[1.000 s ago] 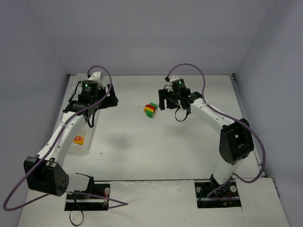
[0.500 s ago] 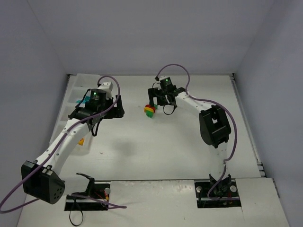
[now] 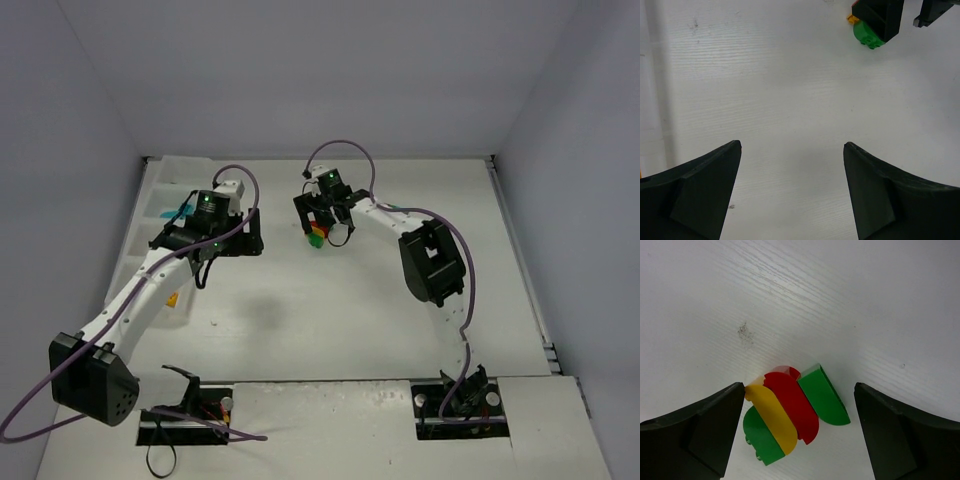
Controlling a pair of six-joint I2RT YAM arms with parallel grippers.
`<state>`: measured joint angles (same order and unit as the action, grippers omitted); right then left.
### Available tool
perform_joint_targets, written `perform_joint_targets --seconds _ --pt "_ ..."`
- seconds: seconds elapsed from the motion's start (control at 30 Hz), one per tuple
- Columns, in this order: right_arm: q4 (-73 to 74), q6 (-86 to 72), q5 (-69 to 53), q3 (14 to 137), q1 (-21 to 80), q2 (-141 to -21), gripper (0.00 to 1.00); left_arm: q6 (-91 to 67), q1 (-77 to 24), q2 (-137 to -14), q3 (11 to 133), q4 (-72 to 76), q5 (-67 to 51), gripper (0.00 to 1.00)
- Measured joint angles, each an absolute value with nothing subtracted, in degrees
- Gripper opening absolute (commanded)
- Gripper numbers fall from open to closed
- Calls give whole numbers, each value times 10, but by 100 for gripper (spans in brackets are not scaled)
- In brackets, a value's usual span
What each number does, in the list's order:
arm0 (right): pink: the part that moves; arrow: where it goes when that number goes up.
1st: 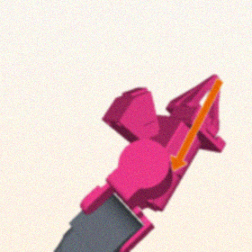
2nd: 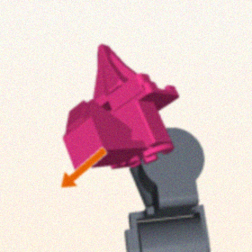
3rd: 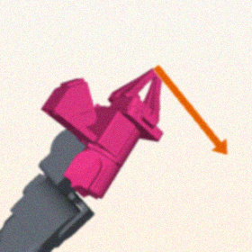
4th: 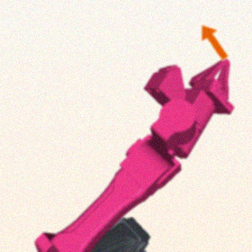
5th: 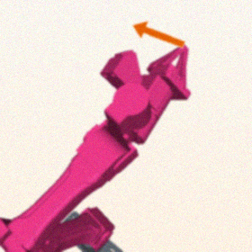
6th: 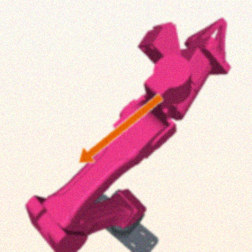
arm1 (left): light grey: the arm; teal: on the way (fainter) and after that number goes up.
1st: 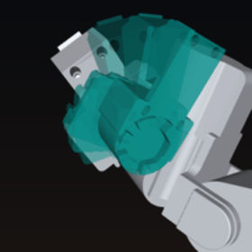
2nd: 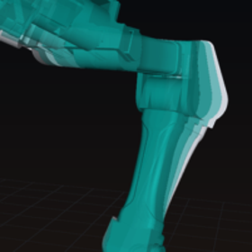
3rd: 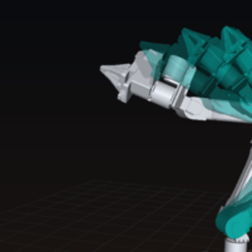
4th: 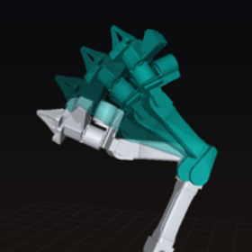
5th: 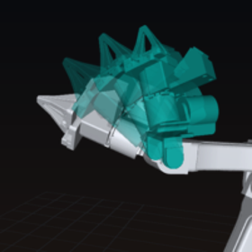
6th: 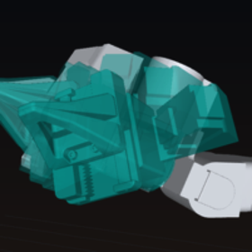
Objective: Sort the legos into containers by color
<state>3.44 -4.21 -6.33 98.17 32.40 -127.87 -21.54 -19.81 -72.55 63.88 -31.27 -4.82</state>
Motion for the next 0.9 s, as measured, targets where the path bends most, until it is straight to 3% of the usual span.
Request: perform_joint_targets --seconds 0.17,0.37,0.43,0.47,0.67,0.73,0.9 --pt "34 -18 -65 997 323 -1298 87 -215 -198 -728 635 -311 -51 77" --pt "39 7 -67 1003 323 -1302 74 -215 -198 -729 623 -310 -53 77" --pt "41 6 -69 1003 323 -1302 66 -215 -198 -731 623 -309 -56 76" --pt "46 2 -69 1002 323 -1302 52 -215 -198 -732 623 -309 -58 77" --pt "26 -66 -51 942 318 -1267 19 -218 -198 -743 623 -300 -71 77" --pt "24 -102 -30 909 316 -1244 18 -220 -199 -750 623 -297 -76 77" --pt "41 -198 10 838 315 -1190 39 -227 -205 -761 623 -293 -81 77"
